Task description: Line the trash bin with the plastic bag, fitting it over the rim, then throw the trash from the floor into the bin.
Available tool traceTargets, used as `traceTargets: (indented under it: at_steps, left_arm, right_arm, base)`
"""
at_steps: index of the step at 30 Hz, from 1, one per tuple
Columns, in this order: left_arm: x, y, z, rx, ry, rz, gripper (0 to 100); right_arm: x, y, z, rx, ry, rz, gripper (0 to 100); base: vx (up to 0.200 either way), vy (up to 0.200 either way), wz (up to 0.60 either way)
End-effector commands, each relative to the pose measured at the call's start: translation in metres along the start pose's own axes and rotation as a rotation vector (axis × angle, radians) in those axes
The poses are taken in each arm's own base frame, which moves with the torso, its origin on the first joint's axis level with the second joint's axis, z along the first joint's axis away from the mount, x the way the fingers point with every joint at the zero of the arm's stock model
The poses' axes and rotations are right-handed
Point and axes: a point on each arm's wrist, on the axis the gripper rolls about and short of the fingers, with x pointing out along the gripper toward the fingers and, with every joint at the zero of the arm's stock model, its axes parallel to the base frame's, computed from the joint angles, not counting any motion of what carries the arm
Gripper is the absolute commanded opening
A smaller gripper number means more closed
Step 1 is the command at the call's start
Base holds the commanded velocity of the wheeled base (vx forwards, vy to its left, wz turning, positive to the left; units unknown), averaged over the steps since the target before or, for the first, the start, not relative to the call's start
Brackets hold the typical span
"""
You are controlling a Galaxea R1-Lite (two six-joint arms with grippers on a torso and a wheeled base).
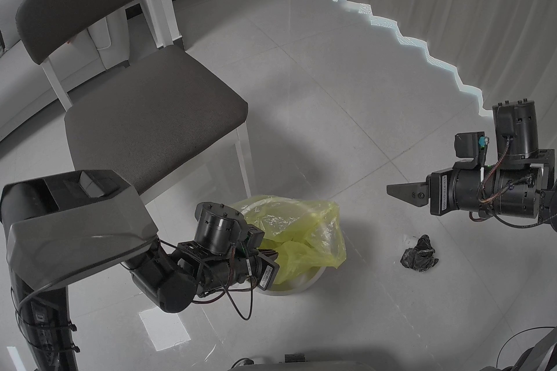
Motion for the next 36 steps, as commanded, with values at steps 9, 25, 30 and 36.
traceTargets:
  at_steps: [9,25,30,36]
  left_arm:
    - [0.008,-0.023,-0.013,-0.036,0.044,-0.051,100]
    - [0.061,-0.017,-0.021,-0.041,0.027,-0.045,100]
    - [0.077,-0.012,-0.022,-0.043,0.044,-0.039,100]
    - [0.078,-0.011,-0.019,-0.040,0.040,-0.039,0]
  right_arm:
    - [-0.011,0.000,-0.003,-0.004,-0.005,0.001,100]
    - [-0.008,-0.005,-0.008,0.010,0.010,-0.014,100]
    - [-0.010,-0.011,-0.011,0.020,0.017,-0.027,100]
    - [-0.010,-0.016,-0.008,0.027,0.007,-0.045,100]
  base:
    - [0.000,0.000,0.00]
    - [0.000,0.000,0.00]
    - [0.000,0.000,0.00]
    - [0.000,0.000,0.00]
